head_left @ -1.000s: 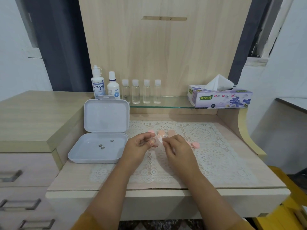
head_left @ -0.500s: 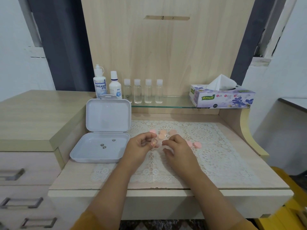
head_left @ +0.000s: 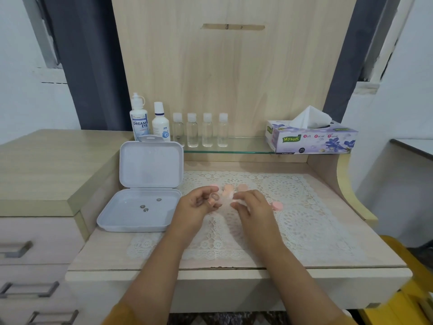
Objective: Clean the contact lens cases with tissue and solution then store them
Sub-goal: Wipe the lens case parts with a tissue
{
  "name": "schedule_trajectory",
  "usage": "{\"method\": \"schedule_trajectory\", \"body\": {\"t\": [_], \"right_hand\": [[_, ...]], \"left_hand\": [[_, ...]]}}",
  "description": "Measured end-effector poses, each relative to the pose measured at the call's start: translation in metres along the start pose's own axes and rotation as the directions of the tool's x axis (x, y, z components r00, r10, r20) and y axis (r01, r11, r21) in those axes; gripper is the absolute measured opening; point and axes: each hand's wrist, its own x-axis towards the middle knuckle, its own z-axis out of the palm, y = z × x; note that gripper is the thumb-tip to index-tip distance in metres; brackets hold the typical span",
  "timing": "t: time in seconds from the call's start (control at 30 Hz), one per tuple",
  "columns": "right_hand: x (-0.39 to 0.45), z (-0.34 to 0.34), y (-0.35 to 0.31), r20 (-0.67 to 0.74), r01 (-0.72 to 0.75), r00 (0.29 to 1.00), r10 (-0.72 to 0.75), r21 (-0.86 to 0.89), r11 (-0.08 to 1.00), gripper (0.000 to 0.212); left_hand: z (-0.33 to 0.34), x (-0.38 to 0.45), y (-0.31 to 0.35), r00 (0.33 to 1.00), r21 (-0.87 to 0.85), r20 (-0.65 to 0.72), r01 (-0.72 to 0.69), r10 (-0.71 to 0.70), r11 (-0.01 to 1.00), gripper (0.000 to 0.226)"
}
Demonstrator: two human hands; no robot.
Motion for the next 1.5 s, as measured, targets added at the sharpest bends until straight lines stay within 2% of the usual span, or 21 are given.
{"method": "schedule_trajectory", "body": {"t": [0.1, 0.2, 0.3, 0.37, 0.5, 0.6, 0.63, 0.77, 0.93, 1.1, 1.3, 1.4, 1.43, 1.5], "right_hand": [[0.001, -0.007, -0.001, -0.093, -0.214, 0.967, 0.237, 0.204, 0.955, 0.025], [0.003, -0.010, 0.000, 0.069, -0.384, 0.917, 0.392, 0.416, 0.824, 0.028], [0.006, -0.015, -0.001, 0.243, -0.443, 0.893, 0.378, 0.612, 0.655, 0.029], [0.008, -0.019, 0.001, 0.313, -0.461, 0.886, 0.342, 0.679, 0.571, 0.028], [0.011, -0.019, 0.008, 0.392, -0.503, 0.864, 0.314, 0.692, 0.518, 0.024], [0.011, -0.019, 0.007, 0.481, -0.567, 0.822, 0.305, 0.740, 0.362, 0.026], [0.011, -0.019, 0.008, 0.498, -0.575, 0.817, 0.289, 0.744, 0.342, 0.028], [0.010, -0.018, 0.009, 0.515, -0.570, 0.821, 0.244, 0.737, 0.362, 0.028], [0.008, -0.015, 0.004, 0.431, -0.560, 0.827, 0.361, 0.697, 0.449, 0.015], [0.006, -0.012, 0.000, 0.410, -0.550, 0.827, 0.385, 0.730, 0.406, 0.015], [0.006, -0.008, 0.001, 0.347, -0.517, 0.856, 0.383, 0.586, 0.624, 0.017], [0.006, -0.010, 0.001, 0.389, -0.535, 0.845, 0.366, 0.614, 0.581, 0.014], [0.005, -0.011, 0.002, 0.420, -0.544, 0.839, 0.346, 0.647, 0.534, 0.015], [0.006, -0.016, 0.001, 0.476, -0.559, 0.828, 0.297, 0.744, 0.367, 0.019]], "left_hand": [[0.001, -0.002, 0.003, 1.000, -0.015, 0.009, -0.006, 0.006, 1.000, 0.026], [0.003, -0.004, 0.007, 0.998, 0.019, 0.057, -0.011, 0.009, 1.000, 0.027], [0.004, -0.006, 0.009, 0.998, 0.036, 0.066, 0.013, -0.015, 0.999, 0.025], [0.005, -0.006, 0.010, 0.997, 0.034, 0.071, 0.027, -0.029, 0.999, 0.025], [0.004, -0.006, 0.009, 0.997, 0.027, 0.066, 0.031, -0.033, 0.999, 0.026], [0.003, -0.005, 0.007, 0.997, 0.011, 0.068, 0.044, -0.045, 0.999, 0.027], [0.003, -0.005, 0.006, 0.997, 0.010, 0.068, 0.046, -0.046, 0.999, 0.027], [0.003, -0.004, 0.004, 0.996, 0.036, 0.080, 0.044, -0.047, 0.998, 0.028], [0.004, -0.006, 0.006, 0.991, 0.083, 0.122, 0.045, -0.055, 0.996, 0.027], [0.003, -0.006, 0.005, 0.992, 0.107, 0.105, 0.062, -0.073, 0.992, 0.027], [0.005, -0.006, 0.004, 0.989, 0.042, 0.120, 0.087, -0.092, 0.995, 0.018], [0.006, -0.006, 0.005, 0.993, 0.055, 0.083, 0.082, -0.087, 0.995, 0.018], [0.006, -0.006, 0.006, 0.995, 0.050, 0.064, 0.074, -0.077, 0.996, 0.017], [0.005, -0.005, 0.007, 0.999, 0.012, 0.019, 0.050, -0.050, 0.999, 0.016]]}}
